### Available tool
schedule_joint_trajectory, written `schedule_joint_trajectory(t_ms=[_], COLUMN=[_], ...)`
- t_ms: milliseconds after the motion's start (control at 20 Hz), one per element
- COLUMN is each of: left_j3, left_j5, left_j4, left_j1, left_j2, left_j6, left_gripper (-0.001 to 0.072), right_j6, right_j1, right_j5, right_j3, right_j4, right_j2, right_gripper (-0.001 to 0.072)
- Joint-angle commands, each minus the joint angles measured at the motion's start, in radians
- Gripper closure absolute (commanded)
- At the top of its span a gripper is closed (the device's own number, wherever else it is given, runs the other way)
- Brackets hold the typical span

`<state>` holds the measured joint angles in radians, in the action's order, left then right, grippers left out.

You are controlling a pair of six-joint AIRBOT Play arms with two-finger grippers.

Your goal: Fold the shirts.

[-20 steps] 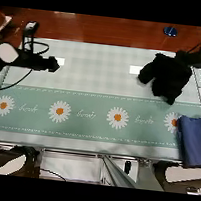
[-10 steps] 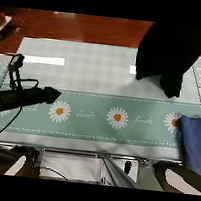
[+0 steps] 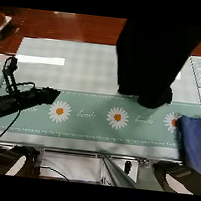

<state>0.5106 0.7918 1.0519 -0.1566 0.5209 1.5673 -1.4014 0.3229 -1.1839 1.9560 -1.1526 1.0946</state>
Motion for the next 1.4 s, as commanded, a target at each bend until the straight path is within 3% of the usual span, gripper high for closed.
schedule_joint_trajectory(t_ms=[0, 200, 250, 350, 550, 650, 850, 950, 1050, 1200, 1350], left_j3=[-0.002, -0.001, -0.001, -0.001, -0.002, -0.002, -0.002, -0.004, -0.054, -0.199, -0.291], left_j5=[-0.085, -0.09, -0.074, -0.034, 0.047, 0.066, 0.145, 0.28, 0.358, 0.277, 0.141], left_j4=[0.032, 0.194, 0.246, 0.259, 0.232, 0.208, 0.205, 0.169, 0.04, -0.15, -0.41], left_j1=[0.0, 0.002, 0.014, 0.05, 0.056, 0.056, 0.056, 0.056, 0.056, 0.056, 0.036], left_j2=[-0.003, -0.005, -0.005, -0.004, -0.004, -0.002, -0.002, 0.005, 0.021, 0.074, 0.187], left_j6=[-0.002, 0.006, 0.057, 0.134, 0.133, 0.132, 0.132, 0.121, 0.07, 0.005, -0.205], left_gripper=[0.0202, 0.0202, 0.0202, 0.0202, 0.0202, 0.0202, 0.0201, 0.0202, 0.0202, 0.0201, 0.0201], right_j6=[-0.051, -0.071, -0.108, -0.126, -0.151, -0.151, -0.11, -0.115, -0.129, -0.119, -0.067], right_j1=[0.2, 0.329, 0.346, 0.378, 0.402, 0.352, 0.024, -0.208, -0.421, -0.699, -0.837], right_j5=[0.008, 0.151, 0.174, 0.23, 0.318, 0.311, 0.107, 0.006, -0.062, -0.041, 0.037], right_j3=[-0.173, -0.394, -0.443, -0.544, -0.612, -0.605, -0.532, -0.533, -0.59, -0.829, -1.068], right_j4=[0.005, 0.08, 0.083, 0.114, 0.187, 0.211, 0.19, 0.06, -0.095, -0.097, 0.044], right_j2=[0.014, 0.105, 0.138, 0.211, 0.368, 0.386, 0.275, 0.172, 0.08, -0.029, -0.083], right_gripper=[0.0687, 0.0687, 0.0687, 0.0687, 0.0678, 0.0305, 0.0304, 0.0305, 0.0305, 0.0306, 0.0306])
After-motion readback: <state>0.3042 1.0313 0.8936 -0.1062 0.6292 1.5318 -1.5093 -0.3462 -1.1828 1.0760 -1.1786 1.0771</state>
